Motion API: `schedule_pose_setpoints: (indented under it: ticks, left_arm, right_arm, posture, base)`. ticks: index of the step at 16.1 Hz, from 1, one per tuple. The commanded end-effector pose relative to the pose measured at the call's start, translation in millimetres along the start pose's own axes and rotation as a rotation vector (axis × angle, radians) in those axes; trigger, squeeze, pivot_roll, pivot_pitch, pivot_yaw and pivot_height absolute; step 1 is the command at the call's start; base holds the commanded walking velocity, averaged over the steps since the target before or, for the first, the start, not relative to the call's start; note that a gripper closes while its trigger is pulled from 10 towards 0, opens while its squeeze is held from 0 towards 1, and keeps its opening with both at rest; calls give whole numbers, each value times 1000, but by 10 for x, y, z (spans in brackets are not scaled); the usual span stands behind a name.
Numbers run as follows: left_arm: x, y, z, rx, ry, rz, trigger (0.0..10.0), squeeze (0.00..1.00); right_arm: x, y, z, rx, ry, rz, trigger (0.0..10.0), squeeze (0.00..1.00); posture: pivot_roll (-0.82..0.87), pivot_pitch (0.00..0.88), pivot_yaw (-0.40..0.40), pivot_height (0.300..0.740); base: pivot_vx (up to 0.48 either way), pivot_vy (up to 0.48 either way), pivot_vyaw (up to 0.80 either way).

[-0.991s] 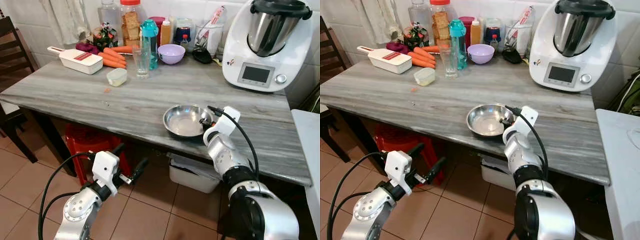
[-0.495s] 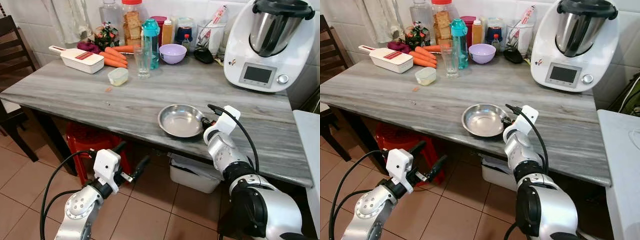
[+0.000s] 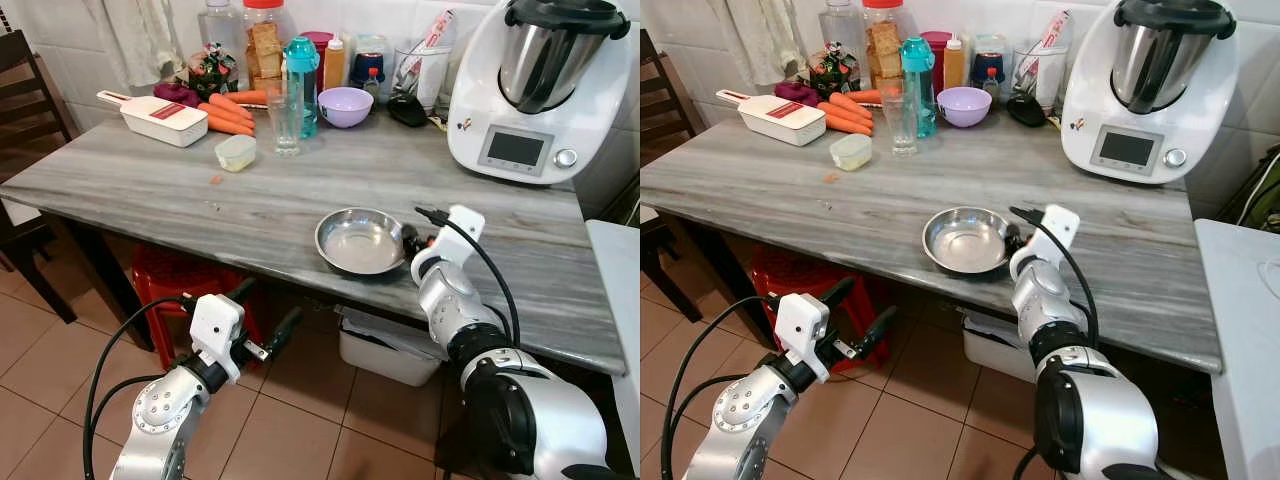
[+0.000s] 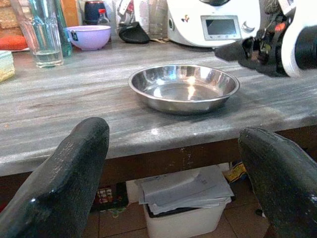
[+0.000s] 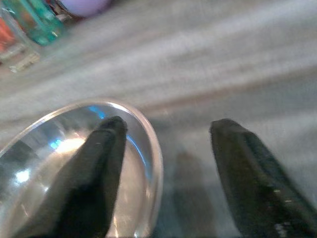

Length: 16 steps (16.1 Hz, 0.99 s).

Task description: Setting the table

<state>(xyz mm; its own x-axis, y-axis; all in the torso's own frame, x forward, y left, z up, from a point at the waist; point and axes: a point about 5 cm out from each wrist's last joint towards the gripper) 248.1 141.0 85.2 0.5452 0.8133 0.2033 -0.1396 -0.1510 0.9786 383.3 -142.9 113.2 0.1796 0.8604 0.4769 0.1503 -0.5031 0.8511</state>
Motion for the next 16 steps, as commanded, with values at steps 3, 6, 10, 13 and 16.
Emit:
schedule_pose_setpoints:
  ticks: [3, 6, 10, 13, 16]
  left_arm:
    - [22, 24, 2, -9, -1, -6, 10000, 0]
    - [31, 7, 21, -9, 11, -5, 10000, 0]
    - [92, 6, 83, -16, 42, -1, 10000, 0]
    - [148, -7, 72, -16, 93, 15, 10000, 0]
    - [205, -64, 42, 15, 142, 31, 10000, 0]
  right_arm:
    - [-3, 120, -62, -143, 71, -53, 10000, 1000]
    - [-321, 97, -361, -272, 57, -122, 10000, 1000]
    - [-540, 96, -698, -327, 46, -200, 10000, 1000]
    - [-641, 155, -1045, -365, 58, -291, 10000, 1000]
    - [-661, 75, -1215, -334, 71, -312, 10000, 1000]
  posture:
    - [104, 0, -22, 740]
    - [87, 0, -13, 740]
    - [60, 0, 0, 740]
    - [40, 0, 5, 740]
    - [16, 0, 8, 740]
  base:
    - [0, 0, 0]
    - [0, 0, 0]
    - [0, 0, 0]
    - [0, 0, 0]
    - [0, 0, 0]
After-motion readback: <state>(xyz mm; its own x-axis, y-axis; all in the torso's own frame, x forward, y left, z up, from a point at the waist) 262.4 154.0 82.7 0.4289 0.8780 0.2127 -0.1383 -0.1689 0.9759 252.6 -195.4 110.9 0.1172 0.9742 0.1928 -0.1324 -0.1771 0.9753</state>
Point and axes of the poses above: a point about 5 cm out from each wrist's last joint towards the gripper, its own z axis pointing out of the wrist towards the gripper, its own y axis along the axis of the wrist's last joint, x = y × z, and after that the axes turned 10 degrees about z, right-handed
